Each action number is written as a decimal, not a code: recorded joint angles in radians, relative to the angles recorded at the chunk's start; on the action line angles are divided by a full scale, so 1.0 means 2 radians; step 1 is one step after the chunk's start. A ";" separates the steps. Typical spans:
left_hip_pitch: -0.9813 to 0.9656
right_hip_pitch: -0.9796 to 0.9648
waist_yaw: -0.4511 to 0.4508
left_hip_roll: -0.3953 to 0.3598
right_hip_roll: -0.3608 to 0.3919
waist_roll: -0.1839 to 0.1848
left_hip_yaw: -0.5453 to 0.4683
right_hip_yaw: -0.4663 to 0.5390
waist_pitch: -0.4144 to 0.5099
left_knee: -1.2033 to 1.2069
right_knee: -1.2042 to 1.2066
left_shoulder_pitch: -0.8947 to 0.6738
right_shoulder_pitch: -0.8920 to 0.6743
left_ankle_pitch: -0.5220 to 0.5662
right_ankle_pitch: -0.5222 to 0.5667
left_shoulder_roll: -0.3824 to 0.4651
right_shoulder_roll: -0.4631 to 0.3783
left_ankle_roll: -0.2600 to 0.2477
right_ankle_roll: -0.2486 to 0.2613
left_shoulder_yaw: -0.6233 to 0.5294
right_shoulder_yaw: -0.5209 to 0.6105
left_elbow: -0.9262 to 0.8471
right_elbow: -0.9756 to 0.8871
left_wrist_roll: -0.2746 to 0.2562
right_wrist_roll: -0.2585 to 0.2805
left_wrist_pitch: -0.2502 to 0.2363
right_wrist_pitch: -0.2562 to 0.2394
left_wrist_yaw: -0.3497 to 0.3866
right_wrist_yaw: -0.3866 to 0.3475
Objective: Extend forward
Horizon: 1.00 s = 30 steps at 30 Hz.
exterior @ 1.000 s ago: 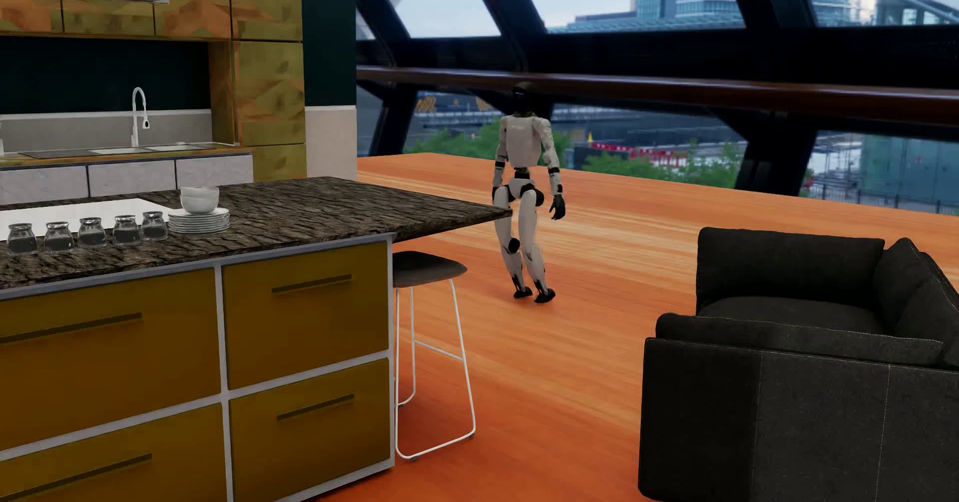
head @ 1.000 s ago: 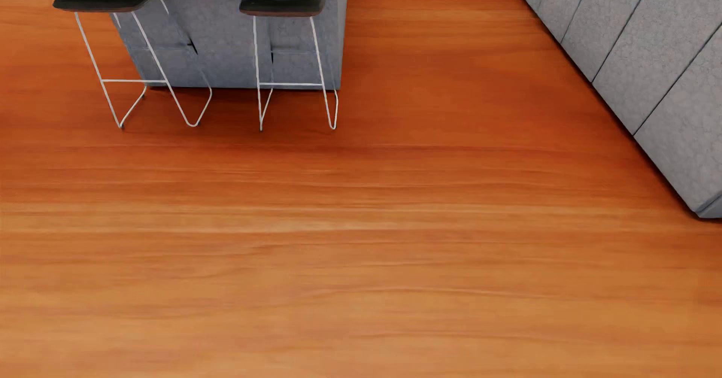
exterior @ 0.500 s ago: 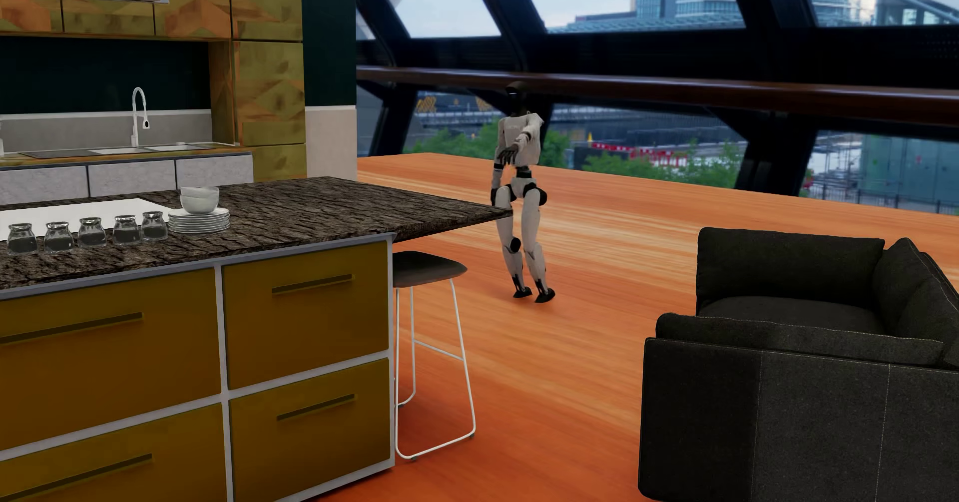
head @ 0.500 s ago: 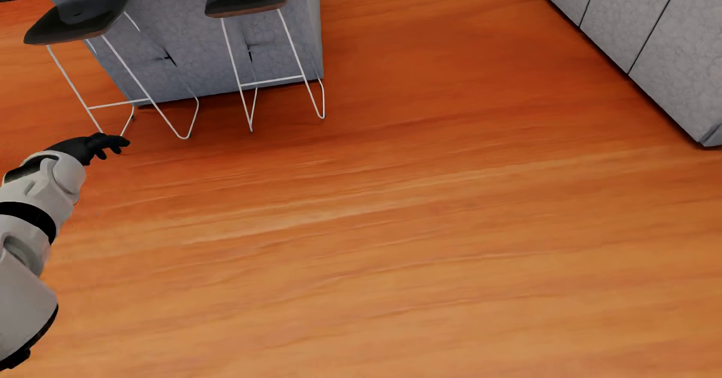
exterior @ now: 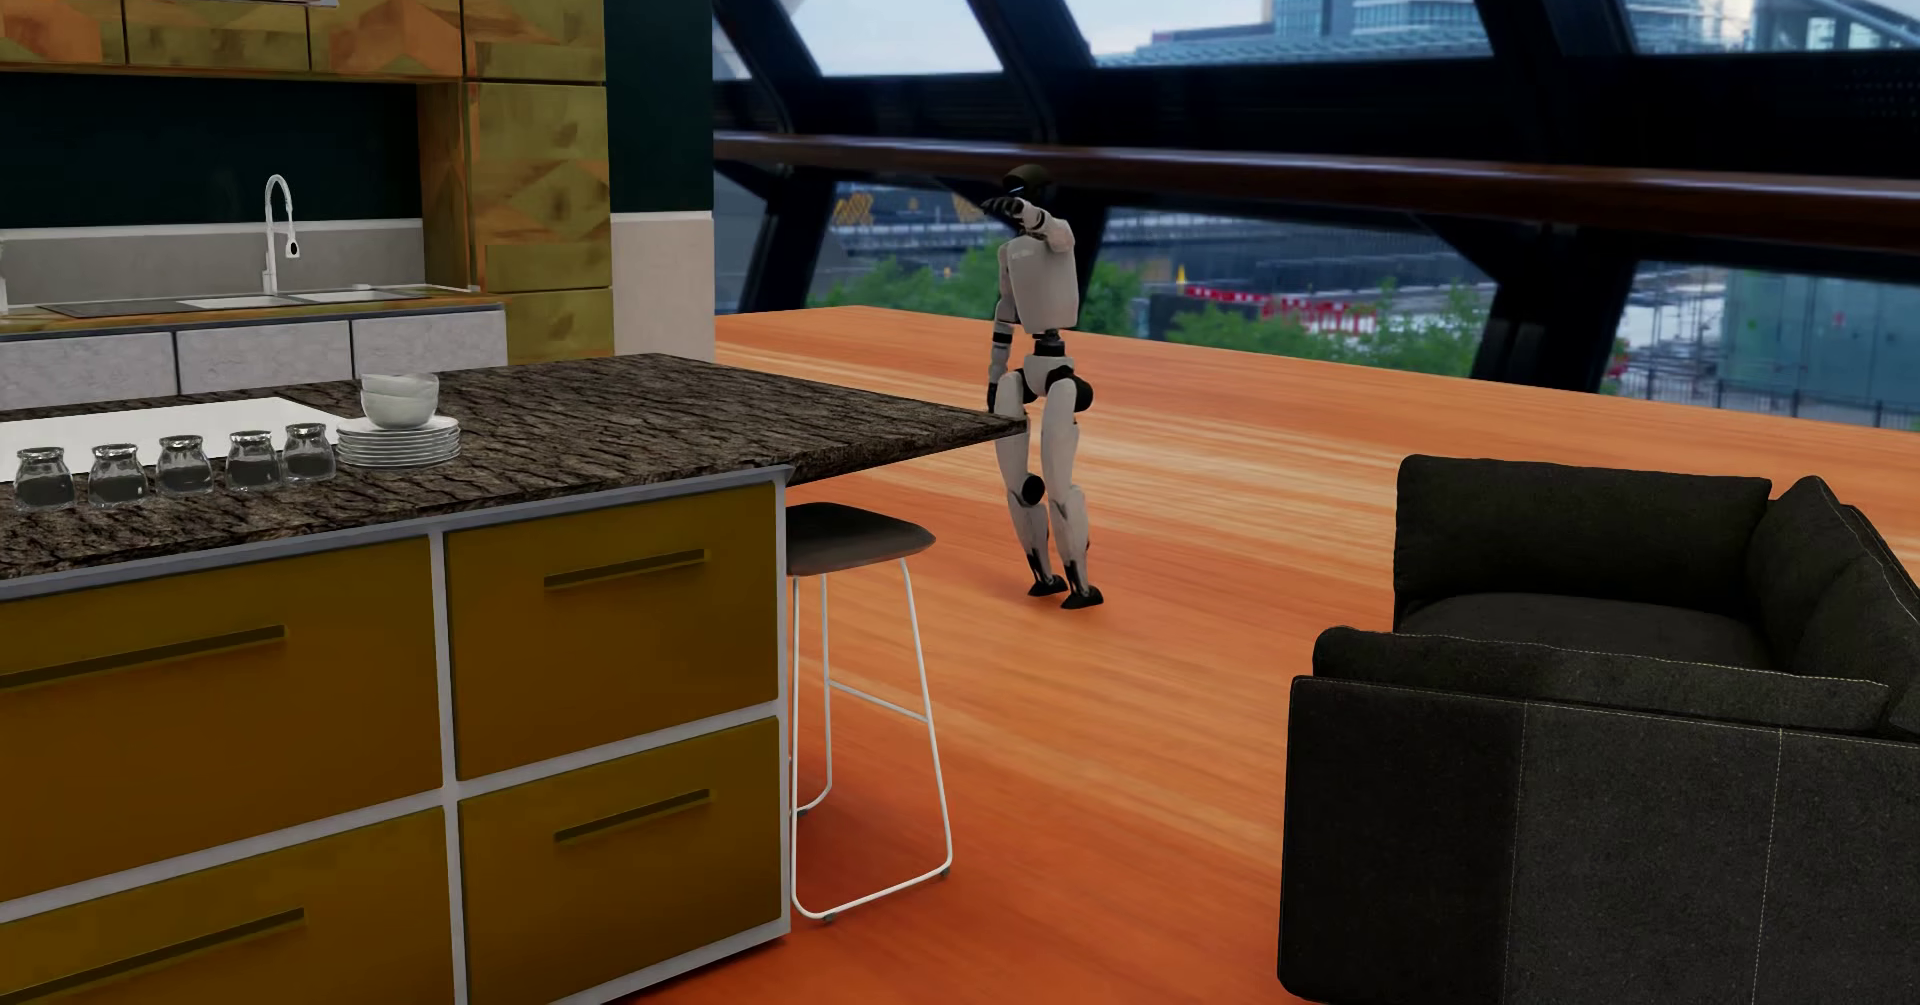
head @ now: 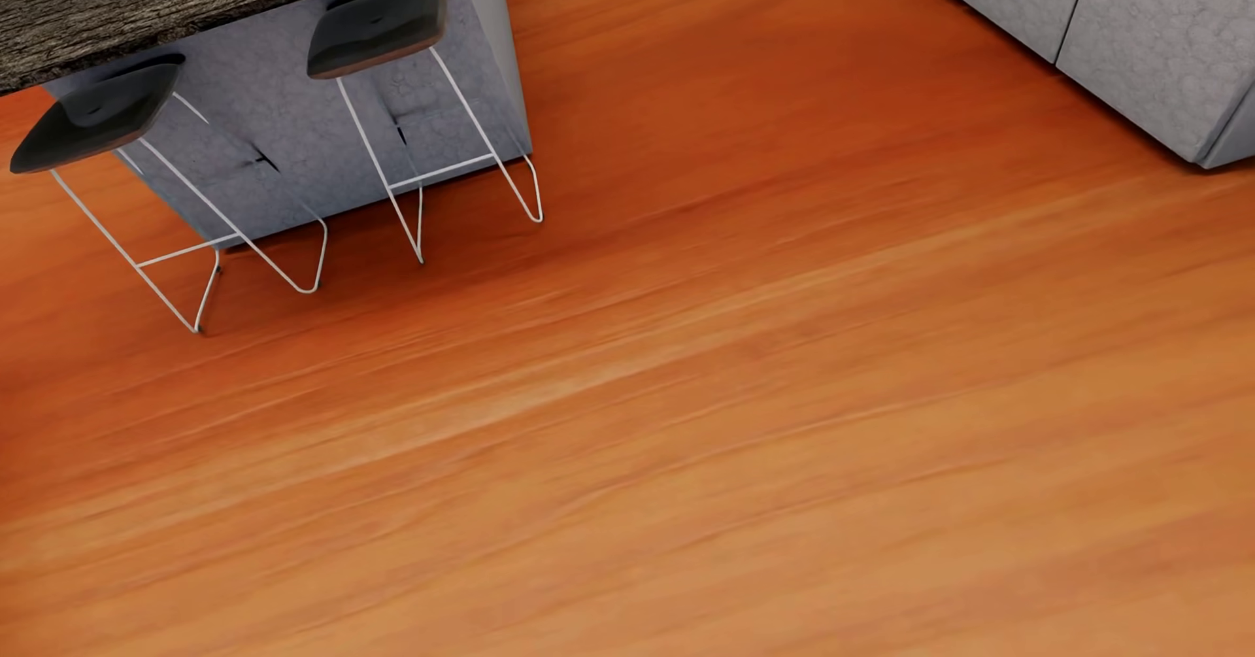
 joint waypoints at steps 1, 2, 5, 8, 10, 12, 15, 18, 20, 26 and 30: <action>0.002 0.001 0.000 0.000 0.000 -0.001 0.000 0.000 0.000 -0.001 -0.002 0.001 0.001 -0.002 0.001 -0.001 0.000 0.000 0.000 0.000 0.000 0.000 0.001 0.000 0.000 0.000 0.000 0.000 0.000; 0.002 0.002 0.000 0.001 0.000 -0.001 0.000 0.000 -0.001 -0.001 -0.004 0.002 0.003 -0.004 0.003 -0.001 0.000 0.000 0.000 0.000 0.000 0.000 0.001 0.000 0.000 0.000 0.000 0.000 0.000; 0.002 0.004 -0.002 0.001 0.001 -0.002 0.000 0.000 -0.002 -0.001 -0.010 0.002 0.002 -0.006 0.007 -0.001 0.000 0.000 0.000 0.000 -0.003 -0.001 0.001 0.000 0.000 0.000 0.000 0.000 0.000; 0.000 0.002 -0.003 0.001 0.001 -0.002 0.000 0.000 -0.003 0.000 -0.008 0.003 -0.003 -0.003 0.006 0.000 -0.001 0.000 0.000 0.000 -0.005 -0.003 0.001 0.000 0.000 0.000 0.000 0.000 0.000; 0.000 0.004 -0.003 0.001 0.001 -0.002 0.000 0.000 -0.003 0.000 -0.008 0.004 -0.005 -0.002 0.006 0.000 -0.002 0.000 0.000 0.000 -0.006 -0.003 0.000 0.000 0.000 0.000 0.000 0.000 0.000; 0.003 0.005 -0.001 0.002 0.002 -0.002 0.000 0.000 -0.005 -0.001 -0.009 0.004 -0.006 -0.004 0.005 0.000 -0.001 0.000 0.000 0.000 -0.007 -0.002 -0.001 0.000 0.000 0.000 0.000 0.000 0.000; 0.005 0.006 0.000 0.002 0.002 -0.002 0.000 0.000 -0.005 -0.001 -0.007 0.003 -0.006 -0.004 0.003 0.001 -0.001 0.000 0.000 0.000 -0.005 -0.003 -0.002 0.000 0.000 0.000 0.000 0.000 0.000; 0.006 0.006 -0.001 0.002 0.002 -0.003 0.000 0.000 -0.005 -0.001 -0.003 0.003 -0.002 -0.003 -0.001 0.003 -0.001 0.000 0.000 0.000 -0.001 -0.003 -0.003 0.000 0.000 0.000 0.000 0.000 0.000; 0.007 0.007 -0.003 0.002 0.002 -0.004 0.000 0.000 -0.005 -0.001 -0.001 0.003 0.001 -0.005 -0.003 0.004 -0.002 0.000 0.000 0.000 -0.003 -0.004 -0.003 0.000 0.000 0.000 0.000 0.000 0.000; 0.008 0.008 -0.004 0.002 0.003 -0.007 0.000 0.000 -0.006 -0.001 0.000 0.003 0.005 -0.007 -0.004 0.004 -0.003 0.000 0.000 0.000 0.016 -0.003 0.003 0.000 0.000 0.000 0.000 0.000 0.000; 0.009 0.008 -0.002 0.002 0.003 -0.006 0.000 0.000 -0.007 -0.002 -0.002 -0.001 0.007 -0.007 -0.003 0.006 -0.003 0.000 0.000 0.000 -0.001 -0.003 0.001 0.000 0.000 0.000 0.000 0.000 0.000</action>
